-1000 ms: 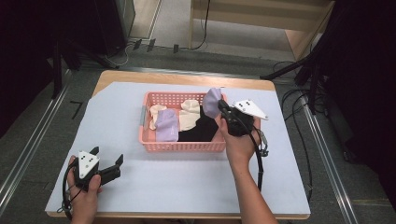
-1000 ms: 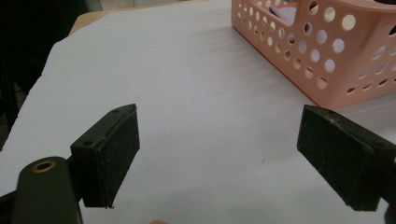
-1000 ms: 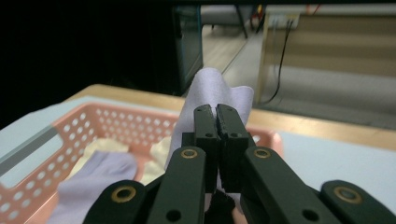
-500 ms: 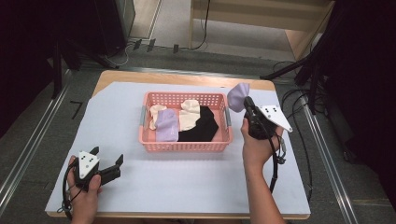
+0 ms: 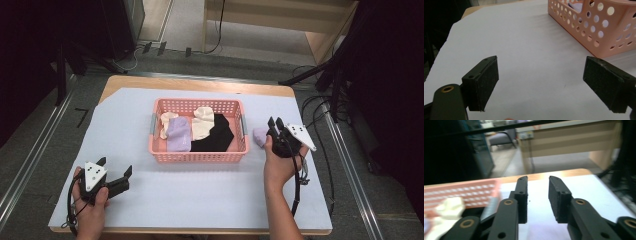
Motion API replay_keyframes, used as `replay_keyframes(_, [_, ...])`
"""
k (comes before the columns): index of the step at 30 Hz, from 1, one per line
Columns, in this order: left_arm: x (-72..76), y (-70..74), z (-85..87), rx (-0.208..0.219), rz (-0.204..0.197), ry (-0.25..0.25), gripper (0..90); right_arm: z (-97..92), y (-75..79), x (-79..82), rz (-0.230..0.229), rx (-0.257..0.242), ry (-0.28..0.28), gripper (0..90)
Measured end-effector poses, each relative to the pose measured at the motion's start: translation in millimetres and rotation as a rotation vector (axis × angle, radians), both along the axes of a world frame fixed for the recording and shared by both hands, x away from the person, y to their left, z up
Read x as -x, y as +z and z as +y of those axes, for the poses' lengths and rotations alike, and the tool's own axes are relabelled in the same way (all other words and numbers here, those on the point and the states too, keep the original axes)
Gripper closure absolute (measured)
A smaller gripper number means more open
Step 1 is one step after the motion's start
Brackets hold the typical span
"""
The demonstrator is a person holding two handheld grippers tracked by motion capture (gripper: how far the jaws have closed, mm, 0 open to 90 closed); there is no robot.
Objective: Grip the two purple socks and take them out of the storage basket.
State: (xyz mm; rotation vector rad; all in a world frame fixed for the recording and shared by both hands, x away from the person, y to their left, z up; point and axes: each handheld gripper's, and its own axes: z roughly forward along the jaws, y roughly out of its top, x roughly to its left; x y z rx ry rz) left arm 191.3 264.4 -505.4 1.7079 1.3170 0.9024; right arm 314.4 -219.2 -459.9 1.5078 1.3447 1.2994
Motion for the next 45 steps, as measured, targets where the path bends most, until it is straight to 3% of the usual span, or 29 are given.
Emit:
replay_keyframes(6, [0.1,0.0,-0.1,0.0,0.0,0.0,14.0,37.9,7.3,-2.1,-0.008,-0.004,0.136,66.6])
replay_keyframes(11, [0.0,0.1,0.2,0.001,0.002,-0.002,14.0,77.5,9.9,-4.4,0.016,0.002,0.243,64.2])
replay_keyframes(12, [-0.1,0.1,0.3,0.001,0.002,-0.003,14.0,77.5,9.9,-4.4,0.016,0.002,0.243,64.2])
replay_keyframes(15, [-0.2,0.1,0.4,0.002,0.003,-0.004,14.0,111.5,8.9,-7.4,0.057,0.034,0.299,58.4])
replay_keyframes(18, [-0.3,0.1,0.5,0.003,0.003,-0.004,14.0,124.3,7.8,-9.1,0.068,0.04,0.324,57.8])
replay_keyframes(21, [-0.3,0.4,0.9,0.002,0.01,-0.006,14.0,151.3,3.7,-13.7,0.111,0.068,0.377,57.2])
replay_keyframes(24, [-0.5,0.2,0.8,0.005,0.01,-0.006,14.0,167.6,2.5,-17.7,0.137,0.087,0.394,55.8])
replay_keyframes(30, [-0.9,0.1,0.7,0.002,0.014,-0.007,14.0,186.6,2.7,-23.8,0.177,0.079,0.413,54.1])
replay_keyframes(38, [-1.2,0.1,0.4,0.0,0.017,-0.005,14.0,221.6,-3.6,-28.7,0.296,0.134,0.488,53.0])
replay_keyframes(40, [-1.3,0.1,0.4,-0.001,0.016,-0.005,14.0,225.4,-3.6,-29.1,0.308,0.139,0.491,52.1])
replay_keyframes(45, [-1.6,-0.1,0.0,0.004,0.013,-0.002,14.0,249.6,-4.2,-35.3,0.423,0.187,0.529,46.3])
